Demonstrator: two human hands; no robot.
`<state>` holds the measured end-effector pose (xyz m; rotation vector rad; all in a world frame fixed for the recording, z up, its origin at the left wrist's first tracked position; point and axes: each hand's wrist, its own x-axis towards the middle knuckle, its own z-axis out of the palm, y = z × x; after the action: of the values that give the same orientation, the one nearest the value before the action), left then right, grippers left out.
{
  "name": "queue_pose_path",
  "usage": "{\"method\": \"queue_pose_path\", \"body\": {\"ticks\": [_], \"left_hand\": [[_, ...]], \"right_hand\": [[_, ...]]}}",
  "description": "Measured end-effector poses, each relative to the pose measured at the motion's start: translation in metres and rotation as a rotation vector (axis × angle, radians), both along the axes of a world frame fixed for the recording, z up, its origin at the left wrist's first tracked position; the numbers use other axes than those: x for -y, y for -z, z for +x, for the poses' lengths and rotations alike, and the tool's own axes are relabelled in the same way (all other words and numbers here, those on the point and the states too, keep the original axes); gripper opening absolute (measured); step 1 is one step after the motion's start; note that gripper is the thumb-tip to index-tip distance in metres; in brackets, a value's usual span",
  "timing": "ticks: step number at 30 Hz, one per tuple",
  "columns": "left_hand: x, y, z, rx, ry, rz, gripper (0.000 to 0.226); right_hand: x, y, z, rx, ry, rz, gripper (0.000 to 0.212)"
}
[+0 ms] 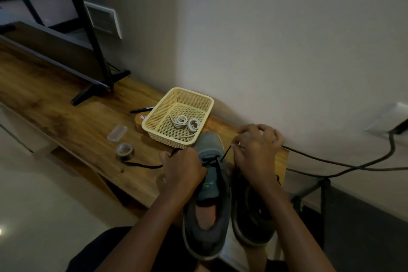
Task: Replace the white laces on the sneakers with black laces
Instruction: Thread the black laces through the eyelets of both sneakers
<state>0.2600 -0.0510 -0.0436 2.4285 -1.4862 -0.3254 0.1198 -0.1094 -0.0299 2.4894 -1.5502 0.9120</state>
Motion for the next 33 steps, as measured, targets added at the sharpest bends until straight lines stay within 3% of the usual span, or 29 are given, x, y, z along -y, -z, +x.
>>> {"method": "queue_pose_path", "body": {"ticks": [3, 5, 10, 14, 20, 25, 33], "left_hand": [[0.001, 0.0, 0.0, -0.016, -0.004, 0.01, 0.006], [0.001, 0.0, -0.001, -0.019, 0.001, 0.008, 0.006], [-0.001, 0.0, 0.0, -0.027, 0.004, -0.013, 0.007], [-0.001, 0.0, 0.0, -0.041, 0.007, -0.015, 0.008], [-0.001, -0.001, -0.001, -0.017, -0.005, 0.017, 0.005], [0.0, -0.001, -0.003, -0.006, 0.005, 0.031, 0.007], [-0.001, -0.004, -0.002, -0.145, 0.023, -0.031, 0.02]], "right_hand": [[0.004, -0.001, -0.001, 0.095, 0.104, -0.064, 0.004], [0.004, -0.001, -0.002, 0.079, 0.108, 0.021, 0.007], [0.0, 0.008, 0.001, -0.203, -0.018, 0.248, 0.022], [-0.003, 0.01, 0.004, -0.405, -0.052, 0.349, 0.017], [-0.002, 0.009, 0.004, -0.069, 0.004, 0.112, 0.005], [0.004, -0.006, -0.004, 0.12, 0.12, -0.047, 0.015], [-0.002, -0.009, 0.008, 0.256, 0.035, 0.126, 0.008]]}}
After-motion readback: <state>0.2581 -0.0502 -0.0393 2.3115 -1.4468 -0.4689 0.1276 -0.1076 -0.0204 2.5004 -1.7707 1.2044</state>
